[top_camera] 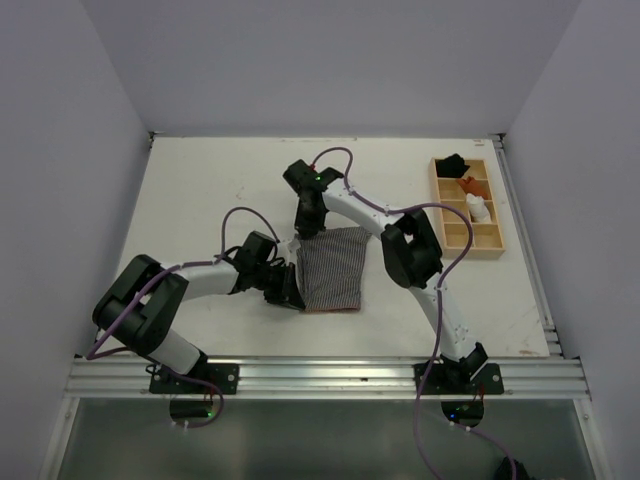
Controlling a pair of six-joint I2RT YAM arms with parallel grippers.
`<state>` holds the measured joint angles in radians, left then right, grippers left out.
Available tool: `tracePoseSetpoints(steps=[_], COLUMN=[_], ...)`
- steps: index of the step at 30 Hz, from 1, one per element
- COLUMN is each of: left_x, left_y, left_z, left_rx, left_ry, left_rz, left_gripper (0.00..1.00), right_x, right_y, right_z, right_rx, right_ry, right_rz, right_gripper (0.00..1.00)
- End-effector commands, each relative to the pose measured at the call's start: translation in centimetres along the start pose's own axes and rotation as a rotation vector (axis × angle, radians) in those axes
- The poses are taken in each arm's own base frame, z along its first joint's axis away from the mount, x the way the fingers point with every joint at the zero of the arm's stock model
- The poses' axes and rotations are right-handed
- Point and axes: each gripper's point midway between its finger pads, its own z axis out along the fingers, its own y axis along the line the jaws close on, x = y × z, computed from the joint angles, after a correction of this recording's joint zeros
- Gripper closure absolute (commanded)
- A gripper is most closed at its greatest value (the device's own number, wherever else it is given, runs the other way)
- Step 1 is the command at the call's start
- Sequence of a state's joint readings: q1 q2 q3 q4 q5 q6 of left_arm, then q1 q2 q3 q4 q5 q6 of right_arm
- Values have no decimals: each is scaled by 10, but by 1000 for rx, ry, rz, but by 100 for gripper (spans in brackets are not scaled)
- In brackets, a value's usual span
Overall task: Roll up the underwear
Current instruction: Fold the underwear
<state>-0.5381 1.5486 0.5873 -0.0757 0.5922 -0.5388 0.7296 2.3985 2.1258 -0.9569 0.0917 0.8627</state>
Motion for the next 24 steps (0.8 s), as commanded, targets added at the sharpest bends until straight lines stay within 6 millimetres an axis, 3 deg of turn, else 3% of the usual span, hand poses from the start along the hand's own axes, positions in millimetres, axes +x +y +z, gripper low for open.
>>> tracePoseSetpoints(steps=[1, 6, 11, 13, 14, 17, 19, 24], left_x=[9, 8, 6, 5, 2, -8, -19, -47], left_y=[25, 24, 24, 22, 20, 13, 2, -22], left_z=[4, 3, 2, 2, 0, -7, -14, -40], left_rx=[-104, -106, -107, -108, -108, -108, -100, -116], left_ry=[20, 11, 1, -2, -14, -42, -57, -129], left_rz=[1, 4, -1, -9, -8, -12, -11, -4], left_gripper=[93, 93, 93, 86, 83, 74, 62, 52], right_x=[-16, -16, -5, 1, 4, -2, -12, -33], right_y=[34, 48, 53, 49, 43, 34, 29, 10], right_z=[-37, -37, -23, -17, -16, -25, -38, -74], right_rx=[-167, -232, -258, -242, -222, -200, -209, -220], right_ry=[-40, -20, 21, 40, 46, 31, 23, -22], right_rz=[79, 106, 123, 120, 100, 63, 65, 24], right_gripper=[100, 100, 100, 94, 87, 74, 69, 63])
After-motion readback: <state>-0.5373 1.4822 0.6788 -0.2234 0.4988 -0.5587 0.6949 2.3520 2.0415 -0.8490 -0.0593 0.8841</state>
